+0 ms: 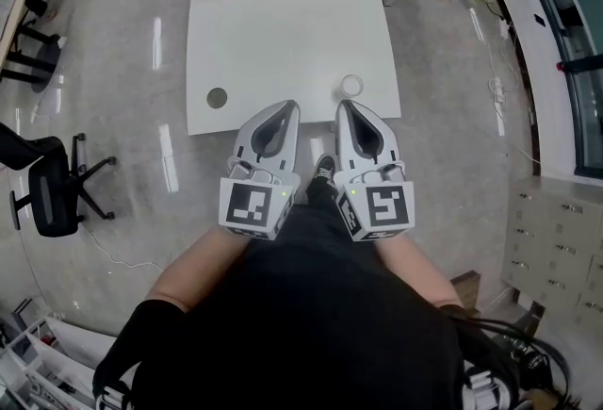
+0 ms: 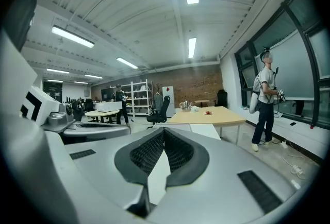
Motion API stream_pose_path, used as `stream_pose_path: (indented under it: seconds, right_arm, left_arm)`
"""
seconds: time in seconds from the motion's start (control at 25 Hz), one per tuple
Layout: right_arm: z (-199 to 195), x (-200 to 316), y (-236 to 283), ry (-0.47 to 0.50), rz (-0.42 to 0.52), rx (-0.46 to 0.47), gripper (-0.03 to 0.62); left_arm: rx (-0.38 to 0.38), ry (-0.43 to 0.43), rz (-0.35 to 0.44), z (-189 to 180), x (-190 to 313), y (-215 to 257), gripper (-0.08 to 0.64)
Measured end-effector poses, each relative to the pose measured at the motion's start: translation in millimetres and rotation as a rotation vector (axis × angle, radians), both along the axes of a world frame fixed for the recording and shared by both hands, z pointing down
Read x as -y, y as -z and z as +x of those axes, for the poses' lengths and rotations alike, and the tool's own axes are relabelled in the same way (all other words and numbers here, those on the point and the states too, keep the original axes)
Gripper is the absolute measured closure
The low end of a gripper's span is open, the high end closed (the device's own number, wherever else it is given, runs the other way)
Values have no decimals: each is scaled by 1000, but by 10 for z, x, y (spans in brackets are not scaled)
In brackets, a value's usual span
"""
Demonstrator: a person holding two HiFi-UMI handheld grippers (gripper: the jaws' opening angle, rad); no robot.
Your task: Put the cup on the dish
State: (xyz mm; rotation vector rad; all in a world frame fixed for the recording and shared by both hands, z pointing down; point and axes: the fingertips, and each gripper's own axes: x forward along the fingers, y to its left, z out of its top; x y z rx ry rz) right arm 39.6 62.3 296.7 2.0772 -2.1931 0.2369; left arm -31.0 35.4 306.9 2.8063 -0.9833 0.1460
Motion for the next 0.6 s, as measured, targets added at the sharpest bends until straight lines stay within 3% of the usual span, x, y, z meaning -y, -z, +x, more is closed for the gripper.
stream_pose_path:
  seconds: [0.6]
  right_arm:
    - [739, 214, -507, 25, -90, 17, 580]
  left_arm:
    - [41, -28, -22, 854, 182, -378, 555]
